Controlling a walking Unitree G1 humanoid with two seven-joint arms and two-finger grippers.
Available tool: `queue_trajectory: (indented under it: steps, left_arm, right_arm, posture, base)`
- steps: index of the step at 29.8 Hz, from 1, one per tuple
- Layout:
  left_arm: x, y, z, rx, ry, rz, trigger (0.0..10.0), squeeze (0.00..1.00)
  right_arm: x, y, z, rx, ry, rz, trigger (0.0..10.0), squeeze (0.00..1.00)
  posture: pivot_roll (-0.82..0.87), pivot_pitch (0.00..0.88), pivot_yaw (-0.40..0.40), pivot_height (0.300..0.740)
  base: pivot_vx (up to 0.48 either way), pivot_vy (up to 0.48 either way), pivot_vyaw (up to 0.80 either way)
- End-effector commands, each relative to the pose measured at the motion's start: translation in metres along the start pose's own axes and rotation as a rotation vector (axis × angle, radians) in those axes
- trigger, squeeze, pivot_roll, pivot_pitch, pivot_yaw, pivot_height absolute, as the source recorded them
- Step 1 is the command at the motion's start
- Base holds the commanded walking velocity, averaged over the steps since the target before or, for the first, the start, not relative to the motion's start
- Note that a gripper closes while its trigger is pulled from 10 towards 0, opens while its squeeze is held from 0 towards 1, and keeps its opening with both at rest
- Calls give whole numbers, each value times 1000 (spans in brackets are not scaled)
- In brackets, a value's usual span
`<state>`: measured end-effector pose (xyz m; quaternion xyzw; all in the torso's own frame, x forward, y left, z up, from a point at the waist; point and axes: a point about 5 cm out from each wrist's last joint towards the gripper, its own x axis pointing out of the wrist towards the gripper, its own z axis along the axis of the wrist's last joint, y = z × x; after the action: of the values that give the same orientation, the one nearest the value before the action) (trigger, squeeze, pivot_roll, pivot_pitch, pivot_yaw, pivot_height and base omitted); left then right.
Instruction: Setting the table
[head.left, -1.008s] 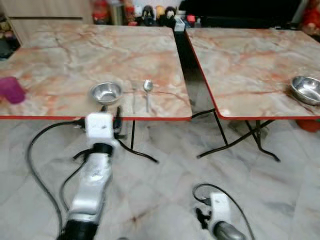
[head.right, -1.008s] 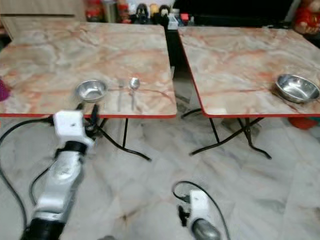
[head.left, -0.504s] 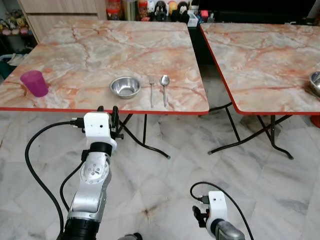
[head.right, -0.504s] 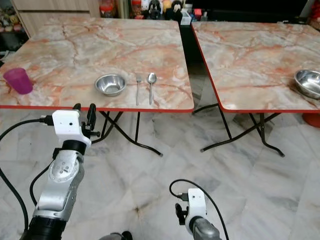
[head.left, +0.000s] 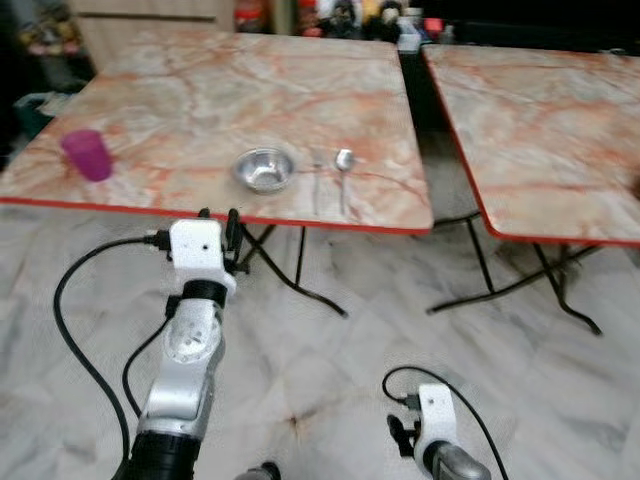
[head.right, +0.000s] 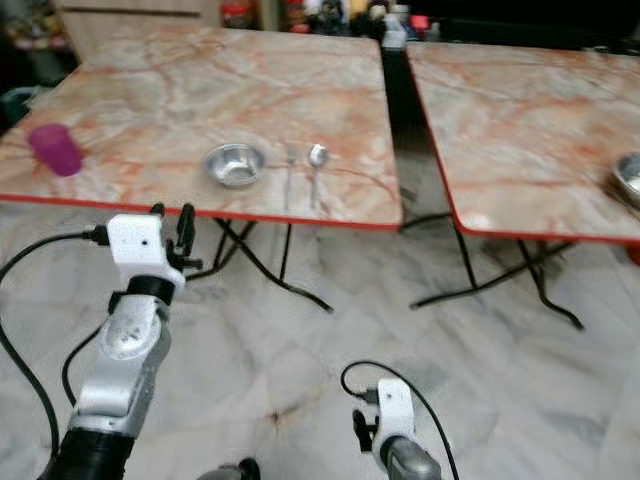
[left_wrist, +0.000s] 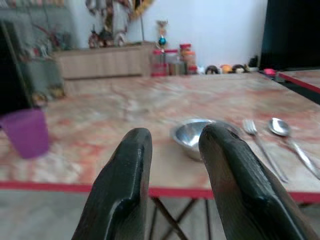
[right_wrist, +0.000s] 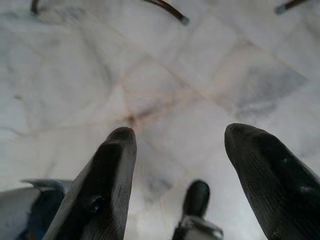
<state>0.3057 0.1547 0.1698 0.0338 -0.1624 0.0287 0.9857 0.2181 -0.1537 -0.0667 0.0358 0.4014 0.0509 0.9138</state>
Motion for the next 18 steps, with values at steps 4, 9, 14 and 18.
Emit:
queue_trajectory:
  steps: [4, 9, 14, 18]
  left_arm:
    - [2, -5, 3, -2, -7, -14, 10000, 0]
    - [2, -5, 3, -2, -7, -15, 10000, 0]
    - [3, -5, 3, 0, -10, -20, 10000, 0]
    - [3, -6, 3, 1, -10, -26, 10000, 0]
  right_arm:
    - [-2, -4, -5, -15, 14, -6, 10000, 0]
    - [-2, -4, -6, -9, 17, -8, 10000, 0]
    - [-2, -4, -5, -7, 16, -8, 10000, 0]
    - [-2, -4, -6, -8, 19, -9, 10000, 0]
  posture:
    - [133, 83, -28, 740]
    - [135, 78, -28, 740]
    - [137, 66, -26, 740]
    - [139, 58, -24, 740]
  base:
    - [296, 0, 564]
    - [296, 0, 800]
    - [296, 0, 160]
    - [296, 0, 0]
